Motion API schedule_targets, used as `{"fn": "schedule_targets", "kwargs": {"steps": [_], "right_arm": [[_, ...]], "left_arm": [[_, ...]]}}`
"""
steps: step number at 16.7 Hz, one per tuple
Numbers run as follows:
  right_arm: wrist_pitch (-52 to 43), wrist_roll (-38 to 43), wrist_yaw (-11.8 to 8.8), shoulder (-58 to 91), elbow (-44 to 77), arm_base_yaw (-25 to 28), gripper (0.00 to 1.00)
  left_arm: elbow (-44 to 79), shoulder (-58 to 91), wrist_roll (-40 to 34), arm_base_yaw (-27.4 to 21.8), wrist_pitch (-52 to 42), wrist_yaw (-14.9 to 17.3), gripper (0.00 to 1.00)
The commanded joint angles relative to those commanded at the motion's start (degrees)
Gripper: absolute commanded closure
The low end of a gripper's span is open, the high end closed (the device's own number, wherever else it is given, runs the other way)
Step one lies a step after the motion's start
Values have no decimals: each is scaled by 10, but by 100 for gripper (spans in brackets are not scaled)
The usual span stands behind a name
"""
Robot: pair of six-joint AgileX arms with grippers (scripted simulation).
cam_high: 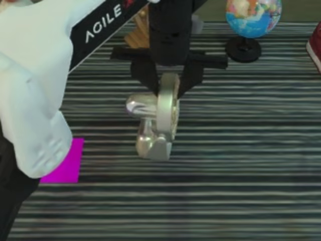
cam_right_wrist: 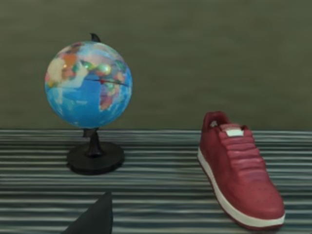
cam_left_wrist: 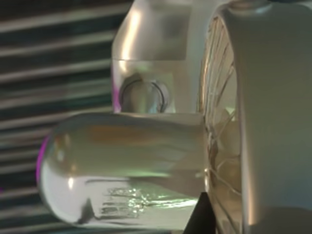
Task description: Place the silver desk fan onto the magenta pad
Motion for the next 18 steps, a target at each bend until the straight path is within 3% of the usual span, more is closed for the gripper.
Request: {"fn": "schedule_targets", "kwargs": {"steps": [10,14,18], "right_arm": [[0,0,0,0,0,0,0],[0,0,0,0,0,0,0],[0,0,0,0,0,0,0]], "left_arm": [[32,2,20,4,-36,0,100],[-28,-31,127,30,-22,-1,100],[-125,-96,303,75,10,-2,100]]}}
